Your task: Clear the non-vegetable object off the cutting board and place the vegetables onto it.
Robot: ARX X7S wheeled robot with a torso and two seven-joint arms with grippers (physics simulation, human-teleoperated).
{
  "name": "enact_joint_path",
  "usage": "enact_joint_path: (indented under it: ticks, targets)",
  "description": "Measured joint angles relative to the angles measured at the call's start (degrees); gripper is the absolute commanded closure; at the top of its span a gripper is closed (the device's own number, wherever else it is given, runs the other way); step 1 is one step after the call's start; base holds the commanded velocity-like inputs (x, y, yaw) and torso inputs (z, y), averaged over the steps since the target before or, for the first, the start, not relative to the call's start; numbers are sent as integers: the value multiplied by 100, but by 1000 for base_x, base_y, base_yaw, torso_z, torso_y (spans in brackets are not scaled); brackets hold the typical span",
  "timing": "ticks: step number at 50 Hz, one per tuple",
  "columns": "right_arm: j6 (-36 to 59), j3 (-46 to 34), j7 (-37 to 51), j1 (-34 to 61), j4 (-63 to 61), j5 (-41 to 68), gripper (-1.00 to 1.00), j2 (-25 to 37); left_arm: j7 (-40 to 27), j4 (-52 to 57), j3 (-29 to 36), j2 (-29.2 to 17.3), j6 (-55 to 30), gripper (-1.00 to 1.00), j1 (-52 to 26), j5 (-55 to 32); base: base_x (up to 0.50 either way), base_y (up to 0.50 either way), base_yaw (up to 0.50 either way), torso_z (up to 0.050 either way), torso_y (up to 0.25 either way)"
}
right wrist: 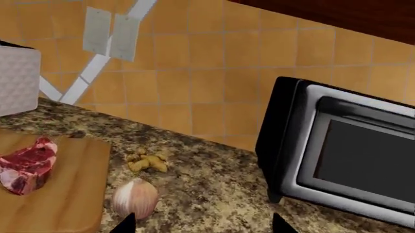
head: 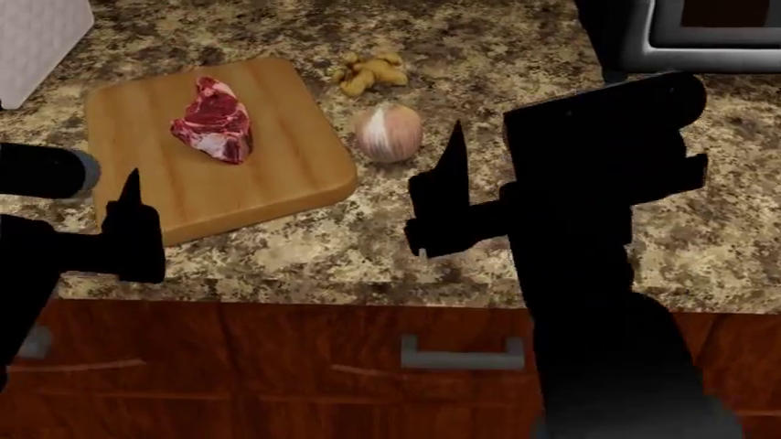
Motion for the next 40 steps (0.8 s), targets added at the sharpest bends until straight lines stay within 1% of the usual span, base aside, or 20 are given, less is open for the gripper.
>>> enact_joint_path:
  ticks: [8,17,30,40]
  targets:
    - [339,-145,-254,1056,660,70,-100,84,103,-330,-33,-52,-521,-100,-894,-116,499,0,0,0,0]
    - [561,-412,-495,1831,1145,90,-100,206,195,-596,-133,-133,-822,-100,-1525,-211,477,-10,0,0,0]
    - [716,-659,-645,2267,1375,97,-100,306,259,-714,-313,-227,-1062,-100,-1876,-314,500,-5,0,0,0]
    - [776,-790,-678,2325,1412,94,-100,356,233,-773,-372,-256,-1104,-100,-1958,-338,500,138,0,0,2]
